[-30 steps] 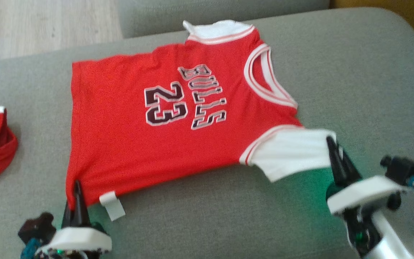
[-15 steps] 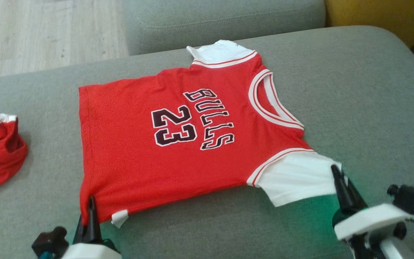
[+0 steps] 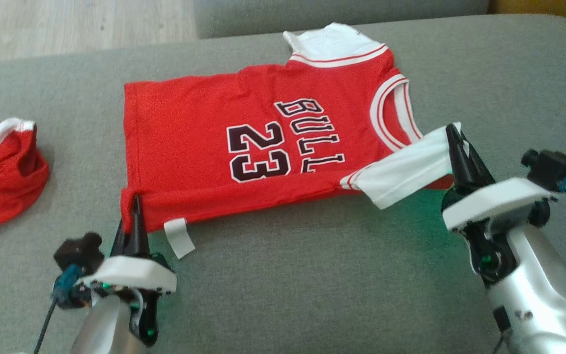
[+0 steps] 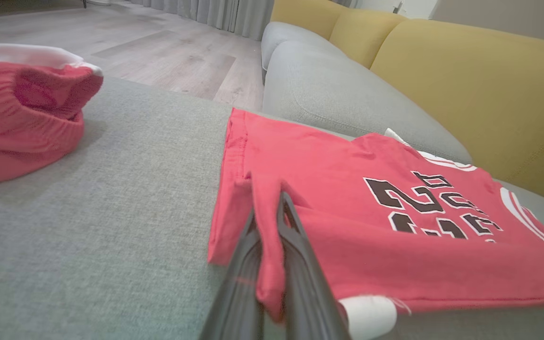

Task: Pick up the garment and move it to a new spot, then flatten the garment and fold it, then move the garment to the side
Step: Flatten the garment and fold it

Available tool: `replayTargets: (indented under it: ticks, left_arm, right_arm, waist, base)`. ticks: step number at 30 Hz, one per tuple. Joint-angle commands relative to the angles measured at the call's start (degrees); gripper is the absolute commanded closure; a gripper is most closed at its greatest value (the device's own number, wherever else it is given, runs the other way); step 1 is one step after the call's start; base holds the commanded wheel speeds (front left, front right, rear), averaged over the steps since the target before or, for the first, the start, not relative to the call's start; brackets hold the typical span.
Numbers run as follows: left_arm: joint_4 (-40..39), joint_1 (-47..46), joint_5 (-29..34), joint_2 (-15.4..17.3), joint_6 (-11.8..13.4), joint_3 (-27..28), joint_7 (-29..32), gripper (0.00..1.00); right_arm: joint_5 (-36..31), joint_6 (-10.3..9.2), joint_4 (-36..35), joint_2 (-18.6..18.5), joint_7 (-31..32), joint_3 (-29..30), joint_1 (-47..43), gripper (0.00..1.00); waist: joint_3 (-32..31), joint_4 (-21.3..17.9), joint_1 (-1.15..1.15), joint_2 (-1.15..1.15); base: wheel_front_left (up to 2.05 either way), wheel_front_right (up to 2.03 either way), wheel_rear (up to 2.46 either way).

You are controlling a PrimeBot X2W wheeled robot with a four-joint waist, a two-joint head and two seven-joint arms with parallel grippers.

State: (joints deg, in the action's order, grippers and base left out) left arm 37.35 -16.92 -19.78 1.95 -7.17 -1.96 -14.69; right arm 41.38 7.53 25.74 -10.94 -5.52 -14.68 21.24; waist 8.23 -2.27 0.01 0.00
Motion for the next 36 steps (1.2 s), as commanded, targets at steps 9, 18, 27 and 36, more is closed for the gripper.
replayTargets:
  ticks: [9,18,27,36]
  left_arm:
    - [3.5,-10.2,-2.9,0.9,1.0,-2.4,-0.3,1.0]
    - [7.0,-15.2,-5.3,0.9,3.6,-5.4,-0.3,1.0]
    - [12.3,-19.0,-8.5,0.9,6.8,-7.5,-0.3,1.0]
    - [5.9,-18.8,-4.4,0.9,12.7,-5.0,-0.3,0.0]
  right_arm:
    - [-2.2,-0.04,10.0,2.9,-2.9,-1.5,10.9,1.0]
    - [-2.1,-0.04,20.8,3.8,-6.4,-1.2,18.9,1.0]
    - [-3.0,-0.04,30.5,4.5,-8.5,-0.9,25.6,1.0]
    - [-12.2,-0.04,25.9,2.6,-9.4,4.0,27.3,0.0]
  waist:
    - [3.8,1.7,-0.01,0.0]
    - [5.8,2.7,-0.01,0.0]
    - [7.3,3.6,-0.01,0.0]
    - [7.9,4.0,-0.01,0.0]
  base:
    - [0.0,0.0,0.0]
    - [0.0,0.0,0.0]
    - [0.0,0.0,0.0]
    - [0.0,0.0,0.0]
